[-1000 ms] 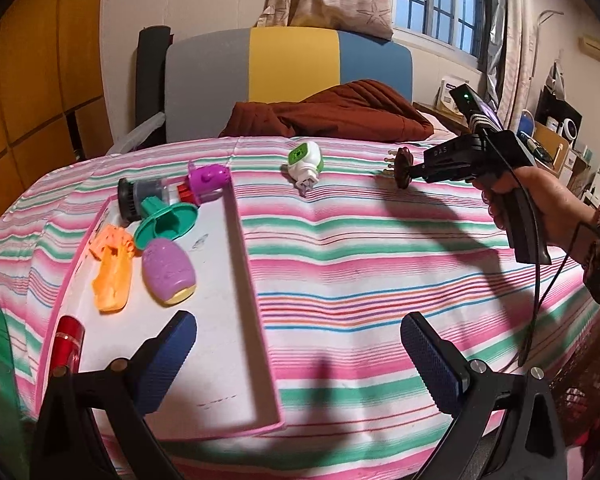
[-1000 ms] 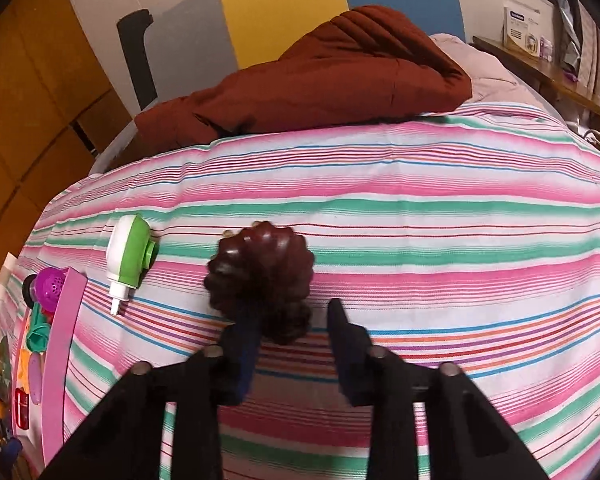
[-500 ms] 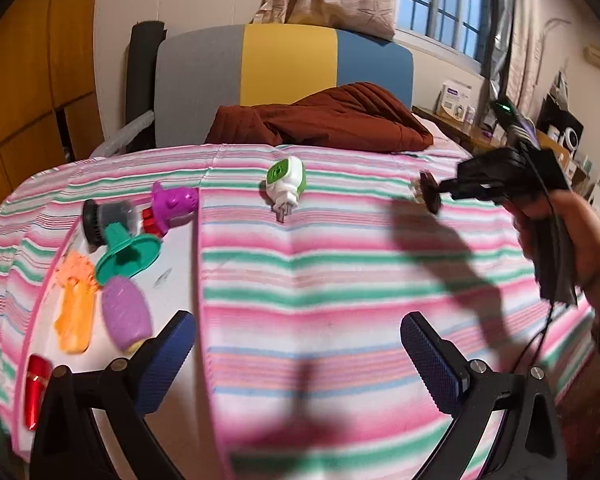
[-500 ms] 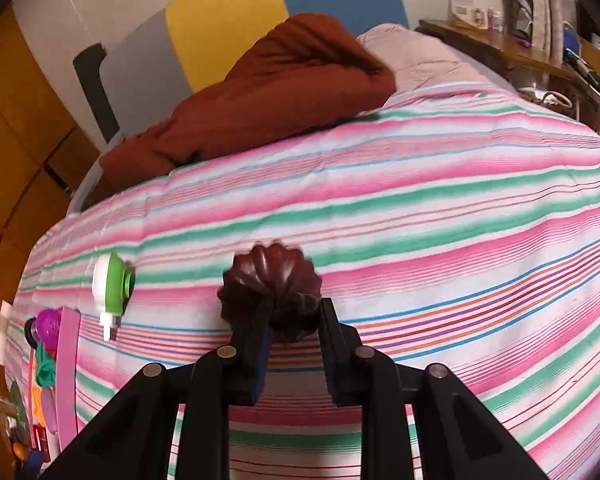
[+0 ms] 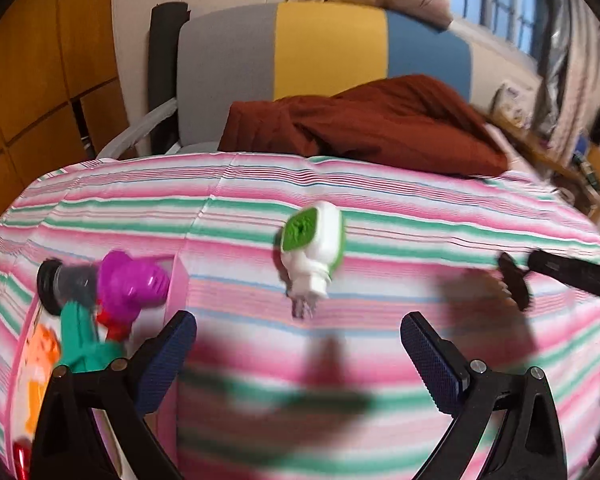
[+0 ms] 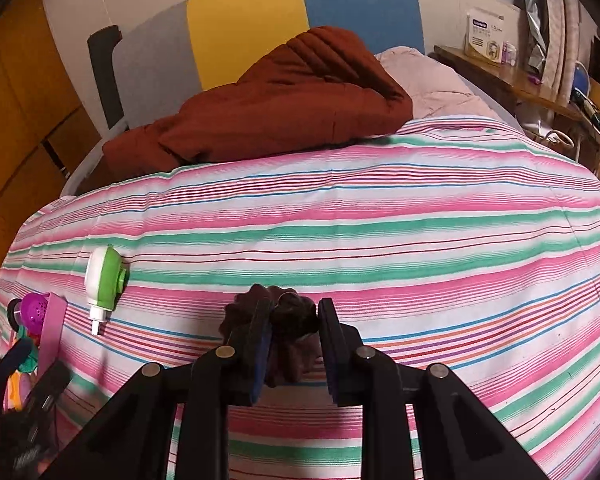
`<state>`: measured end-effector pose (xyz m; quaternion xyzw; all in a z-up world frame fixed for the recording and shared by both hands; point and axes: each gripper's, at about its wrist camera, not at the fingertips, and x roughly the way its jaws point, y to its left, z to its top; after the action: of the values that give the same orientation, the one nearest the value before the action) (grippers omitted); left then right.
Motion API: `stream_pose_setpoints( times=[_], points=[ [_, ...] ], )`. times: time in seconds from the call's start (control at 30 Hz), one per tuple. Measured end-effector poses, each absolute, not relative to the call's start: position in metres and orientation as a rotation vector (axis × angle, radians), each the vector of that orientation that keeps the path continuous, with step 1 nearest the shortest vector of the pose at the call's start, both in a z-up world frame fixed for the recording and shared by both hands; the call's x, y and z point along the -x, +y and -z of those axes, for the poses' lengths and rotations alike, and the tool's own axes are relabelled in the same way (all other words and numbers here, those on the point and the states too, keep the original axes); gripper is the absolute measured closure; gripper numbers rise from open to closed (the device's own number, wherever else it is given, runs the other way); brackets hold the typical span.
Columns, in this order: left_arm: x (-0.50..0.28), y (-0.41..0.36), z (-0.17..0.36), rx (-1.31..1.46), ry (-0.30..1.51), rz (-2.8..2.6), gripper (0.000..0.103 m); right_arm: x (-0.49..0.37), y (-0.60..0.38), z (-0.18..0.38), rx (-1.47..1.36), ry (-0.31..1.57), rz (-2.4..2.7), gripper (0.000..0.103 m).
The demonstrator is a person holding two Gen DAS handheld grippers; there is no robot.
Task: Organize rigid objects
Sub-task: 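Grasp the green-and-white plug device with the left gripper while the right gripper holds the brown piece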
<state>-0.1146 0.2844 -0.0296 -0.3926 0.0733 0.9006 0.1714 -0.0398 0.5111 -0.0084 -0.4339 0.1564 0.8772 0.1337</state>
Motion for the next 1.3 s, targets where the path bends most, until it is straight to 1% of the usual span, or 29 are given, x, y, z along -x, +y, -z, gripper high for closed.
stream_pose_setpoints(
  times=[0.03,0.27,0.33,0.4,0.43,0.47,0.5,0.57,0.7,0.83,0.87,0.9,0.93,1.0,1.03,1.07,1.1,1.13,1.17,1.3],
  points=[
    [0.122,0.289,0.032,1.126,0.23,-2.567,0.0,0.038,0.51,0.007,1.258,0.454,-2.543,0.073],
    [0.17,0.318,0.052,1.16,0.412,-2.612,0.0,0.04,0.515,0.008,1.267,0.474,-2.516,0.071],
    [0.177,0.322,0.057,1.146,0.442,-2.607,0.009,0.041,0.516,0.01,1.28,0.485,-2.51,0.07],
    [0.183,0.322,0.062,1.127,0.421,-2.556,0.029,0.041,0.517,0.011,1.294,0.497,-2.499,0.069],
    [0.185,0.323,0.064,1.131,0.415,-2.537,0.034,0.041,0.518,0.012,1.301,0.507,-2.496,0.069],
    [0.184,0.323,0.067,1.13,0.404,-2.514,0.044,0.041,0.518,0.012,1.305,0.517,-2.492,0.069],
    [0.18,0.323,0.067,1.107,0.388,-2.495,0.051,0.041,0.52,0.013,1.307,0.531,-2.488,0.069],
    [0.174,0.324,0.066,1.098,0.38,-2.484,0.051,0.04,0.521,0.012,1.302,0.549,-2.483,0.068],
    [0.162,0.313,0.06,1.13,0.183,-2.394,0.051,0.037,0.526,0.011,1.287,0.579,-2.471,0.068],
    [0.142,0.297,0.062,1.216,-0.216,-2.115,0.051,0.036,0.532,0.013,1.286,0.62,-2.454,0.069],
    [0.138,0.297,0.067,1.252,-0.288,-2.039,0.051,0.035,0.533,0.014,1.288,0.627,-2.449,0.069],
    [0.134,0.295,0.072,1.27,-0.333,-2.007,0.051,0.035,0.534,0.015,1.29,0.635,-2.446,0.069],
    [0.131,0.294,0.071,1.255,-0.342,-2.023,0.051,0.035,0.534,0.015,1.291,0.64,-2.444,0.069],
    [0.127,0.295,0.07,1.249,-0.319,-2.037,0.049,0.034,0.535,0.016,1.289,0.649,-2.442,0.069],
    [0.126,0.295,0.068,1.254,-0.297,-2.054,0.047,0.033,0.535,0.015,1.287,0.651,-2.441,0.069],
    [0.125,0.295,0.064,1.253,-0.255,-2.1,0.038,0.032,0.536,0.015,1.282,0.653,-2.437,0.069],
    [0.123,0.295,0.06,1.255,-0.186,-2.179,0.019,0.031,0.537,0.015,1.274,0.656,-2.431,0.069],
    [0.122,0.292,0.058,1.255,-0.143,-2.24,0.011,0.03,0.539,0.014,1.267,0.662,-2.427,0.069],
    [0.121,0.288,0.056,1.247,-0.121,-2.303,0.006,0.029,0.541,0.014,1.261,0.669,-2.424,0.069],
    [0.12,0.27,0.055,1.259,-0.182,-2.36,0.005,0.026,0.547,0.012,1.235,0.715,-2.423,0.069]
  ],
)
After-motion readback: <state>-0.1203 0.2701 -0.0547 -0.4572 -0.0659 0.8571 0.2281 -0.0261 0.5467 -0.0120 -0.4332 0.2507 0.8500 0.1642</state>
